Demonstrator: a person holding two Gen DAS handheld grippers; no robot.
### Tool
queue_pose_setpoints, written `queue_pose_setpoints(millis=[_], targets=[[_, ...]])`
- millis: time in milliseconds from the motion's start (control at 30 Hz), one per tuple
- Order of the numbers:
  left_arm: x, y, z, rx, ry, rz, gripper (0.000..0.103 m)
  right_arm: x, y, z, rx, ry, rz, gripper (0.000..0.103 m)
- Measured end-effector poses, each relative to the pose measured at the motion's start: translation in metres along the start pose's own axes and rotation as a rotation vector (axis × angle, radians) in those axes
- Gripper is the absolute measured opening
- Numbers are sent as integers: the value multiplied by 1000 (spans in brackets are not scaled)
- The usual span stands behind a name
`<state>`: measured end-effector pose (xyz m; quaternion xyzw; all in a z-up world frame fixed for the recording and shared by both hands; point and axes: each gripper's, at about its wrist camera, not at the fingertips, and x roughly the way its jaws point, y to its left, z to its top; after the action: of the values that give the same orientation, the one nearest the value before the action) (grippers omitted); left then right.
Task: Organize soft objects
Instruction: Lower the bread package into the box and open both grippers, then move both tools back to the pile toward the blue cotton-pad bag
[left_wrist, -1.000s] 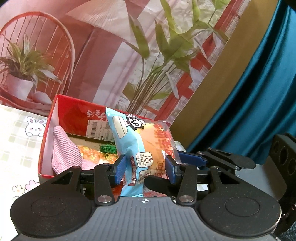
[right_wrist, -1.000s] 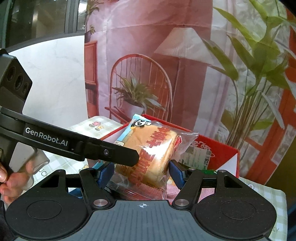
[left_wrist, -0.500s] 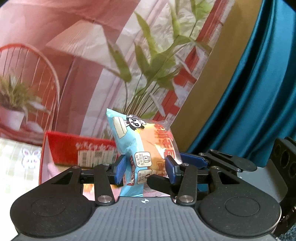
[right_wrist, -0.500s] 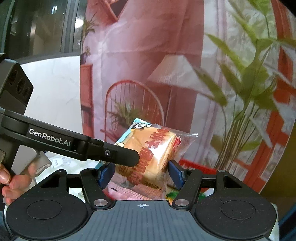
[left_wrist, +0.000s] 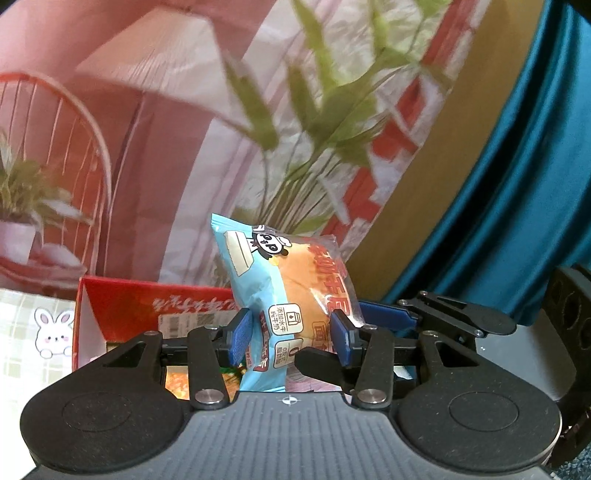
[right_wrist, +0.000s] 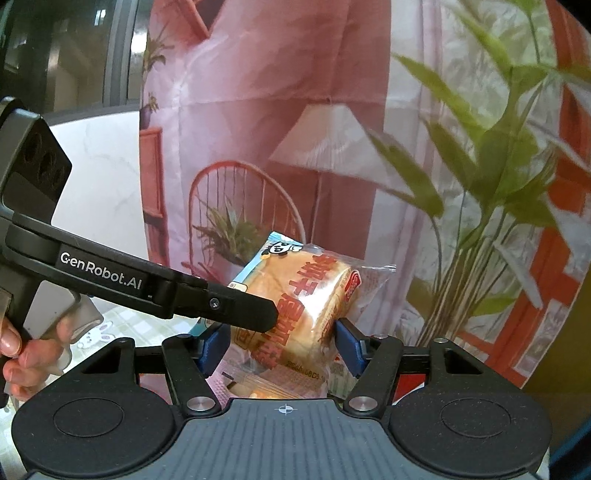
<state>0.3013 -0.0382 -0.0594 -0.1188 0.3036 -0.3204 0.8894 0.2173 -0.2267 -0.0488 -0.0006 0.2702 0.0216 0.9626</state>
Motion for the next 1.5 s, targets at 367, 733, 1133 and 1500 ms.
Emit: queue_pose_setpoints(millis=[367,733,1133,1500], targets=[[64,43,-16,-52,130,77,48,78,-19,-36,68,150,34,58],[83,49,-25,-32,169,121,47,106,-26,-54,105,249,8,57],[46,28,-24,85,110,206,49,78,-23,-57,80,238,-74,56],[-11,8,-44,126,35,259,50,24,-13,-68,104,174,-118,56]])
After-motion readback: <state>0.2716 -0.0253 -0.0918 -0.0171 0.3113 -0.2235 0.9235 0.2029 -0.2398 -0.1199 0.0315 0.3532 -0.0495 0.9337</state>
